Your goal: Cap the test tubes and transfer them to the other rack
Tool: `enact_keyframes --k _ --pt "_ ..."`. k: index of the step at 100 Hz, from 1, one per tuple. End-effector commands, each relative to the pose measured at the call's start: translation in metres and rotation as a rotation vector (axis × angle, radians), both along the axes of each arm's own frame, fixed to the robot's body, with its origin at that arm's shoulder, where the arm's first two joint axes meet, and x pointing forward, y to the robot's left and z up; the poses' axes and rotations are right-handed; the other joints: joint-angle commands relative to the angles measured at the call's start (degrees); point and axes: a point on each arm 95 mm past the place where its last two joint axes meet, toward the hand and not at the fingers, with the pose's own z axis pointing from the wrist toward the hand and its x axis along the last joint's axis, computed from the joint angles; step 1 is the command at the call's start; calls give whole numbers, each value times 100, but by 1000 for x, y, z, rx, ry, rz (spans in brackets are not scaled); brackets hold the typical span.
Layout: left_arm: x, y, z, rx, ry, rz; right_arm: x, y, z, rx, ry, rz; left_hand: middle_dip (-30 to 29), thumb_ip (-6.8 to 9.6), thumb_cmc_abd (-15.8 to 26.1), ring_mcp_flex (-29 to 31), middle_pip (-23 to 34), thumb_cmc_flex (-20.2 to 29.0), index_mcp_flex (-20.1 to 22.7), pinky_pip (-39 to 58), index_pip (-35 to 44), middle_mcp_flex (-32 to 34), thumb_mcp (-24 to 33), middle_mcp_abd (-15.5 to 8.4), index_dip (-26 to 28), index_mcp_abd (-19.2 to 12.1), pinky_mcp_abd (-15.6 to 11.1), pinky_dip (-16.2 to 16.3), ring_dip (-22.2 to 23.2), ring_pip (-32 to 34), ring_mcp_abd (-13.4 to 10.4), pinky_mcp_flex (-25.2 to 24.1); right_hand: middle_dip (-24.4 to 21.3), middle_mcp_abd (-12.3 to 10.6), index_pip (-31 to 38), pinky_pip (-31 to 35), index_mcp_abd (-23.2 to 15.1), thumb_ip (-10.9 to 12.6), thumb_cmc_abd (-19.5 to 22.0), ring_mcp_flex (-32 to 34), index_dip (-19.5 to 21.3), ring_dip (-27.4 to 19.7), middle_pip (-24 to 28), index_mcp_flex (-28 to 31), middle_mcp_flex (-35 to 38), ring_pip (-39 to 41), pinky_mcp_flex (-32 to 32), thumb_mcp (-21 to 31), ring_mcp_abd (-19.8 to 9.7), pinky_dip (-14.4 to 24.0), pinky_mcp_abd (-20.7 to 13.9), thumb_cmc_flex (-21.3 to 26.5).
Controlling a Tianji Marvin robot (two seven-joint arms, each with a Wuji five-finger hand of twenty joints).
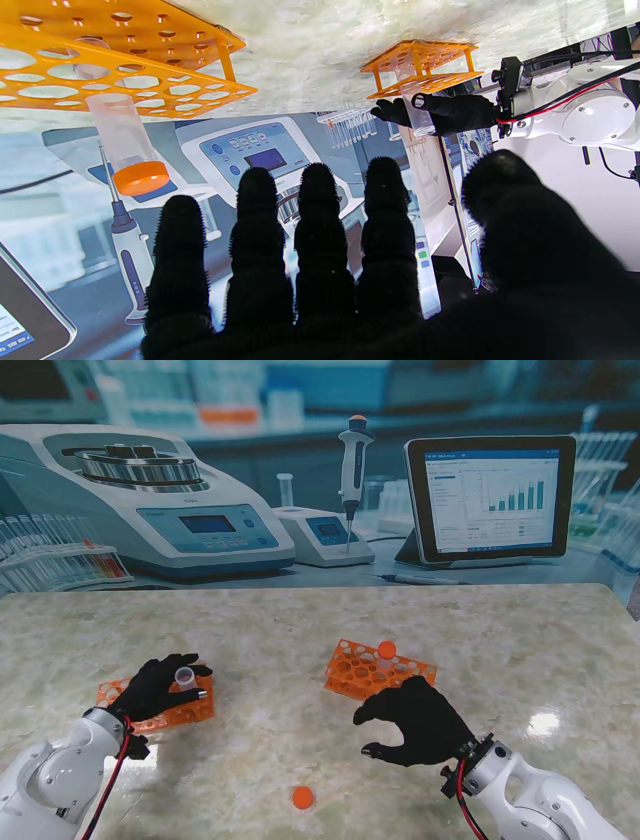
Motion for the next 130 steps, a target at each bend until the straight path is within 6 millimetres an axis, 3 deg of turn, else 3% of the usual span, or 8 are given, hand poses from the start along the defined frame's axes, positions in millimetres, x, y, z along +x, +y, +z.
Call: enact_keyframes --k 1,40,69,71,73,90,112,130 --pt "0 -2 9 -4 -23 -10 -2 1 -2 0 11 1 87 -26 996 1 16 797 463 -285 26 58 423 -199 1 -221 -21 -191 -21 -46 -186 -51 34 -148 -54 -69 46 144 180 -59 -26 2 1 -85 119 -51 -105 -105 -45 -10 209 15" --pt "-4 -7 28 2 -63 -60 -3 0 -2 2 10 0 84 -22 987 84 13 828 517 -251 10 135 424 -131 10 -198 5 -146 -10 -23 -155 -60 39 -143 -57 -69 43 145 187 -71 -27 0 6 -89 134 -56 -105 -127 -53 -6 210 9" --pt "-8 -18 41 0 -110 -105 -3 0 -2 3 8 1 96 -27 964 479 54 883 827 -202 366 464 423 50 279 -294 165 -117 50 80 109 66 40 -155 -54 -65 46 146 190 -66 -26 0 5 -78 133 -54 -96 -129 -54 -2 214 10" --pt "-8 -19 42 -1 -114 -108 -3 0 -2 3 7 1 97 -28 960 541 53 894 887 -196 446 508 421 224 329 -295 188 -116 63 93 140 88 40 -148 -55 -67 52 146 189 -66 -27 0 4 -83 132 -54 -100 -126 -51 -3 213 16" --pt "-9 -20 43 -2 -118 -111 -3 0 -2 3 7 1 100 -28 958 563 61 898 903 -194 470 541 421 132 346 -313 193 -115 66 99 150 94 40 -164 -56 -68 48 146 189 -50 -27 2 3 -83 128 -48 -102 -129 -55 -3 215 11" --pt "-11 -32 52 -13 -145 -141 -3 0 -2 4 6 1 185 -42 1033 994 172 1003 1149 -170 1275 1074 413 331 1124 -371 316 -133 161 185 359 235 41 -151 -57 -64 46 146 184 -66 -27 0 4 -85 132 -54 -98 -130 -53 -1 210 17" --pt "-12 -51 61 -47 -175 -182 -4 0 -2 5 4 2 587 -58 1202 1703 376 1013 920 -55 2165 1951 382 464 2345 -364 548 -143 345 407 652 518 40 -149 -56 -61 52 147 190 -65 -27 -1 0 -83 124 -55 -93 -127 -44 1 208 26" --pt "-10 -68 70 -76 -196 -220 -4 -1 -1 6 2 2 912 -50 1113 2375 615 1049 845 211 2389 2680 388 621 2630 -383 827 -82 491 649 756 843 42 -158 -54 -62 48 146 192 -64 -26 -1 5 -79 135 -55 -92 -131 -58 2 214 22"
